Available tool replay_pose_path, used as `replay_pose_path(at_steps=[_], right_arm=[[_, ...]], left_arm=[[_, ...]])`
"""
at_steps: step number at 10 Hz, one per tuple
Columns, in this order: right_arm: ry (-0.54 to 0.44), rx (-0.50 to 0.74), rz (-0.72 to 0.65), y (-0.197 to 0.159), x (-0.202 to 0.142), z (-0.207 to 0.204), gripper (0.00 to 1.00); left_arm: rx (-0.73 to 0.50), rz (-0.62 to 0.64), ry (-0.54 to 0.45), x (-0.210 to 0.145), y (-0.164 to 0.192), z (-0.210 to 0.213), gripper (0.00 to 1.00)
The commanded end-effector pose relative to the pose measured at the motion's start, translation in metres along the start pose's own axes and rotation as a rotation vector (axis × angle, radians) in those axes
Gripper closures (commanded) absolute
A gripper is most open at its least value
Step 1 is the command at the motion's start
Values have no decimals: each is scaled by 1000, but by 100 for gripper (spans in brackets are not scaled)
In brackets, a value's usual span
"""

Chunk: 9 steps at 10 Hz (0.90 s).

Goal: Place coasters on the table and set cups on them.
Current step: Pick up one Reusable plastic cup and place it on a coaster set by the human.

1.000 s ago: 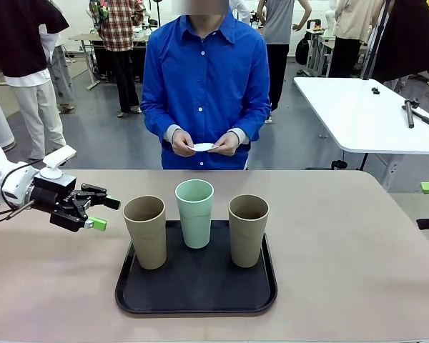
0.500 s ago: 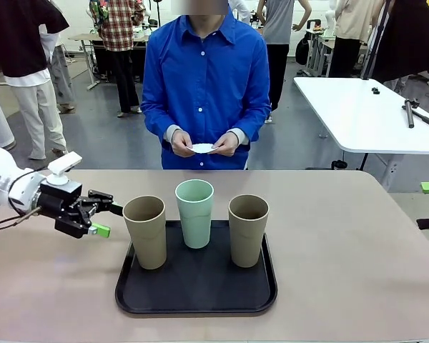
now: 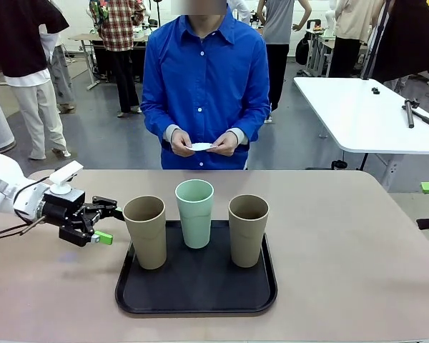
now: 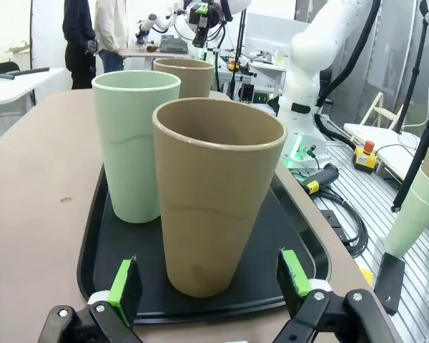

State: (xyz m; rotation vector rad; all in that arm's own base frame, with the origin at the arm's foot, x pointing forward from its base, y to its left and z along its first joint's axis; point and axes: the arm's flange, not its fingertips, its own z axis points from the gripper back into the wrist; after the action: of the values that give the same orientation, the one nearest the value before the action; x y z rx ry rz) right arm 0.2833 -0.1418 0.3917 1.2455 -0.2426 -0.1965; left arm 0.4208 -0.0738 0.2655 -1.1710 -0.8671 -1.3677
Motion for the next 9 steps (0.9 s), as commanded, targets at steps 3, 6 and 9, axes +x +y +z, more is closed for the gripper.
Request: replay_pose_path(at_steps=[3,6,9], right_arm=[[-4,16,8,1,1,0,0],[-4,16,8,1,1,0,0],[-4,16,8,1,1,0,0]], left_arm=[[-3,22,-62,-13,8,-17,0],[2,17,-76,-13,12,-24,0],[-24,25,-78,-14,17,-34,0]])
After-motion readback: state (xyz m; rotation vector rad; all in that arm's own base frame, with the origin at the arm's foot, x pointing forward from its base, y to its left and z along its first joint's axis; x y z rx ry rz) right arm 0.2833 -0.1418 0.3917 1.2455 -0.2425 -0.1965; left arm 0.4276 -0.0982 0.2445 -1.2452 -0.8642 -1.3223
